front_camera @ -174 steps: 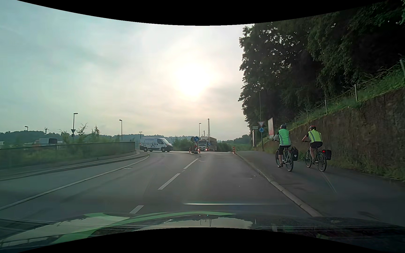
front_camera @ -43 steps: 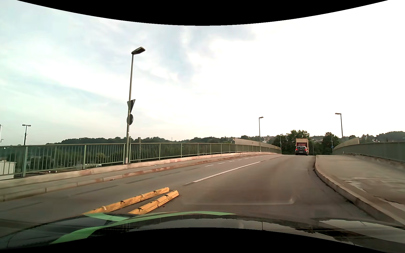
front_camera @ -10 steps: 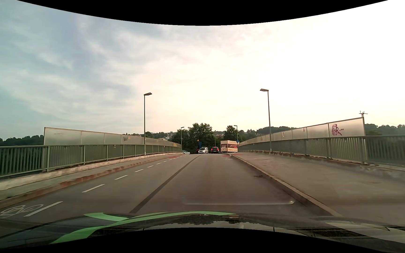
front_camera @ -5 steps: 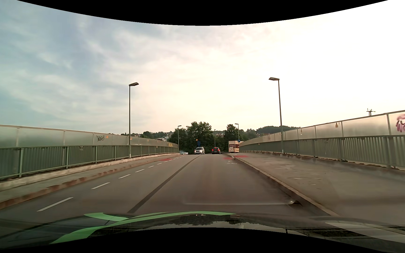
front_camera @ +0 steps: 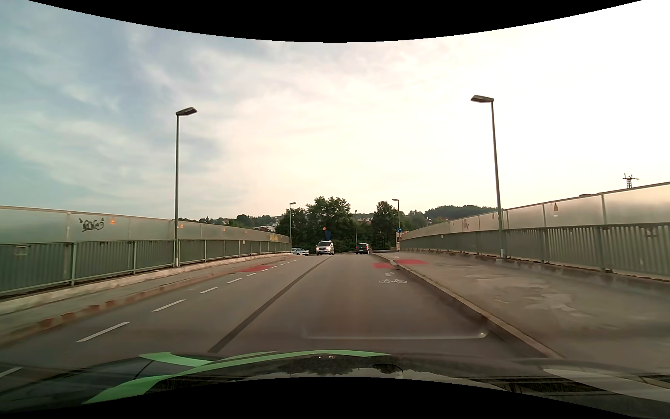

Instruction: Follow the waypoints while adhering to traffic rules and regulations

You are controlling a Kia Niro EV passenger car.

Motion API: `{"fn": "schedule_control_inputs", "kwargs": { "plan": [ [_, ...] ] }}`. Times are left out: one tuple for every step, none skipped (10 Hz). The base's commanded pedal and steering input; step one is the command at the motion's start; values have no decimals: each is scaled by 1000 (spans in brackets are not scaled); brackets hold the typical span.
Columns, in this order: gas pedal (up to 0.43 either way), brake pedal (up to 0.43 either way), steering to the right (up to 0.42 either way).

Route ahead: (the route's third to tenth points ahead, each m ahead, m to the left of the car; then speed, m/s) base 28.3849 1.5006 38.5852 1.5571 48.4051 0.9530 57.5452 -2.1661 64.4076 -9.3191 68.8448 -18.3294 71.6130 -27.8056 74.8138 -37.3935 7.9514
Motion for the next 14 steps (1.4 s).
{"fn": "schedule_control_inputs", "kwargs": {
  "plan": [
    [177, 0, -7],
    [157, 0, -8],
    [150, 0, -10],
    [150, 0, -12],
    [138, 0, -13],
    [138, 0, -13],
    [138, 0, -12],
    [138, 0, -9],
    [138, 0, -5],
    [138, 0, -6],
    [138, 0, -6],
    [138, 0, -6],
    [138, 0, -6],
    [130, 0, -6]
  ]
}}
